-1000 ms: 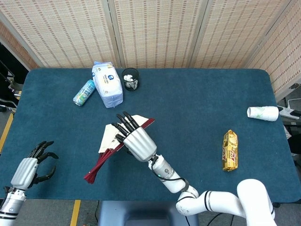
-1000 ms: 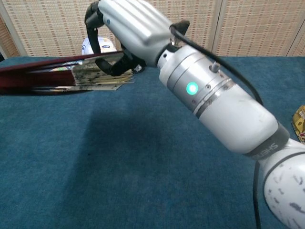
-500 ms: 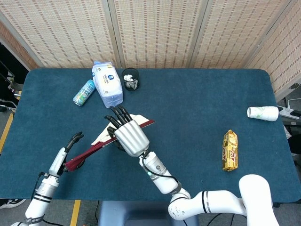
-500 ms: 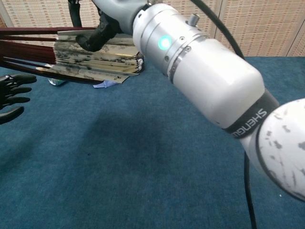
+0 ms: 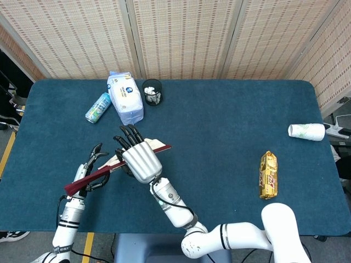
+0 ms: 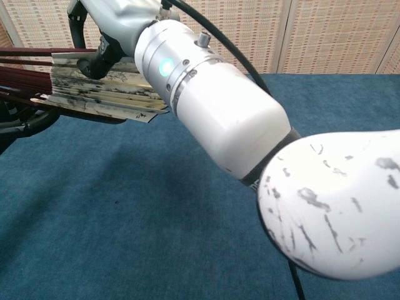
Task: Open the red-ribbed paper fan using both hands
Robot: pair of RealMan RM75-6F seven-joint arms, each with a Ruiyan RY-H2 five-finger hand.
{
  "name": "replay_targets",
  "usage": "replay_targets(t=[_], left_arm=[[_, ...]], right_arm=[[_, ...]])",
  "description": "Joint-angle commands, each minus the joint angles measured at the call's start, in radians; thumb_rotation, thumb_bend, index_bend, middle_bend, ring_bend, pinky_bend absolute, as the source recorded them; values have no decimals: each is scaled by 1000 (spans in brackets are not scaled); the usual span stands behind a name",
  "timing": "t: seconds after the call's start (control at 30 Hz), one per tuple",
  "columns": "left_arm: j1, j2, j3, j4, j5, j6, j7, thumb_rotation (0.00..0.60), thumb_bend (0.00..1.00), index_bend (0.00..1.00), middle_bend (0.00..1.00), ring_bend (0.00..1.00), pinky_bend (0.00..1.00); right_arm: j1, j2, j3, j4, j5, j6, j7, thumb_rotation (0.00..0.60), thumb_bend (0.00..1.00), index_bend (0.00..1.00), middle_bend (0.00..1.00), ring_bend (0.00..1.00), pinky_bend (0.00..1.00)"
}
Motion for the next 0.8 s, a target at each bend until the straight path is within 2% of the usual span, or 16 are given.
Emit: replay_targets(t=[0.03,0.2,0.4,0.6,0.8], left_arm=[[2,-13,-4,-4,-8,2,-6,600,386,470,69,0,80],[5,-25,-12,-4,-25,1,-10,600,493,617,113,0,82],[5,-44,-31,11,-29,21,3,600,624,739,167,0,88],[4,-58,-65,65,-43,57,68,600,636,748,182,0,98],[-9,-95,-119,205,-51,127,168,600,636,747,192,0,100]], right_arm=[[5,-5,0,7,2,7,5,600,579,698,210,22,50],[8,-3,-4,9,2,15,13,600,579,697,210,22,51],[8,8,-7,3,5,22,19,600,579,698,210,22,51],[-7,39,-15,-17,-3,36,33,600,580,698,210,22,52],[-50,106,-47,-62,-39,57,67,600,579,697,210,22,53]])
